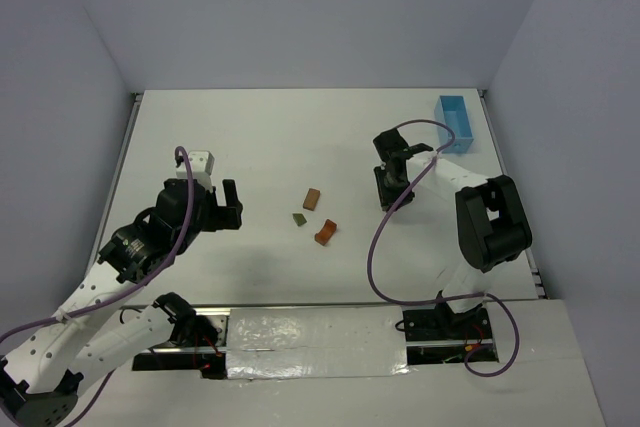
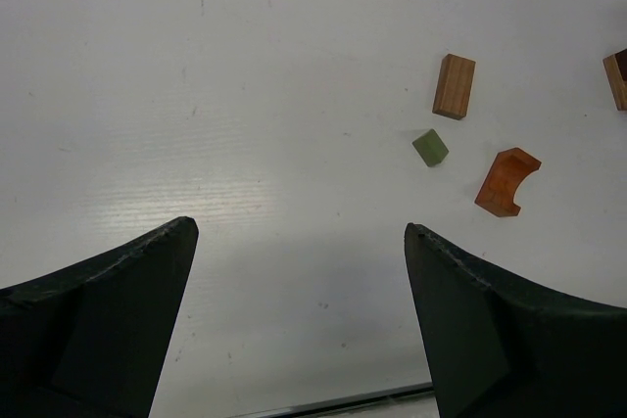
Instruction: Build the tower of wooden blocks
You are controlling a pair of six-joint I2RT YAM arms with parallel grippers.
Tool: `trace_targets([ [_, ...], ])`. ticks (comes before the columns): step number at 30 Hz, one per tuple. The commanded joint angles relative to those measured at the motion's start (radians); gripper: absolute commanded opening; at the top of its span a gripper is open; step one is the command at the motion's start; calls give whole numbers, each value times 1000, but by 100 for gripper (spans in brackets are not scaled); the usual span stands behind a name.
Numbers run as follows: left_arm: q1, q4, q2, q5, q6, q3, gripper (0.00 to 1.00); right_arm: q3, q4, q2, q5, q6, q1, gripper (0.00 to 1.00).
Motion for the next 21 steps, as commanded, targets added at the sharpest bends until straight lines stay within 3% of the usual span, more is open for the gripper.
trace_targets([
  [1,-2,38,-4,8,21,2,99,42,-18,-23,14,-20,-5,19],
  [21,-2,46,-6,26,30,-2,100,78,-35,26,-39,-54,-4,24],
])
